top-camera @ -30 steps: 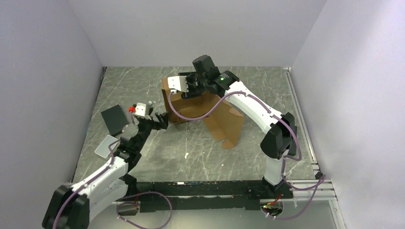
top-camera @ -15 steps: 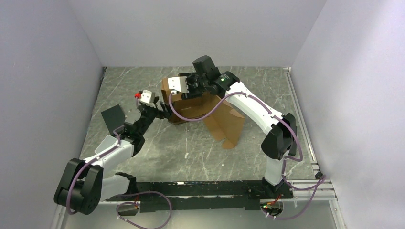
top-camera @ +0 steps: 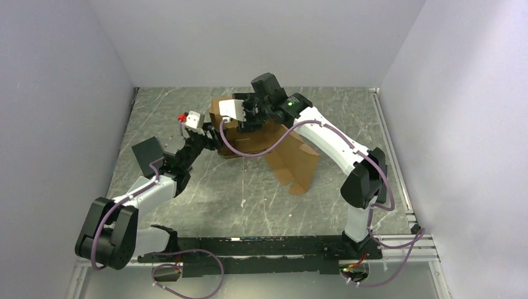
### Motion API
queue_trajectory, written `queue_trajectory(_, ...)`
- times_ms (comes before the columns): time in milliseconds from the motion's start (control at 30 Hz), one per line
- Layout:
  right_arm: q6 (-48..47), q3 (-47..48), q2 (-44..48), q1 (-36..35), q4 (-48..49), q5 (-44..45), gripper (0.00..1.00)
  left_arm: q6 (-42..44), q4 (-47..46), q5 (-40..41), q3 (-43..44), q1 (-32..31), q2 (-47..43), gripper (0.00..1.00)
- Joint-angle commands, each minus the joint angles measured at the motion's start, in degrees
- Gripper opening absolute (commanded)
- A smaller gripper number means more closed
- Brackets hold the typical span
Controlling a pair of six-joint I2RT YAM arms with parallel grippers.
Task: Fold the paper box
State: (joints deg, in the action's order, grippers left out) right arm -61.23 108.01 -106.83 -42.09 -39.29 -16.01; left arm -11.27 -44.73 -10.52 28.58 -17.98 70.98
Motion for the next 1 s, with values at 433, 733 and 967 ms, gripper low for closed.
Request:
queue_trajectory(433,29.33,-7.31,23.25,1.66,1.71,-6.04,0.97,-0.43,-0.09,-2.67,3.19,1.53,0.9,0.68)
queue_trajectory(733,42.4,-36.76,45.16,16.1,7.34,-11.29,0.99,-1.21,-0.1,-3.79,3.58,2.07,1.19,0.67)
queue_trajectory(967,41.2,-49.38,52.45,21.17,6.83,-16.66,0.99,-1.64,0.26,-4.36,4.2,2.16,1.41,0.66)
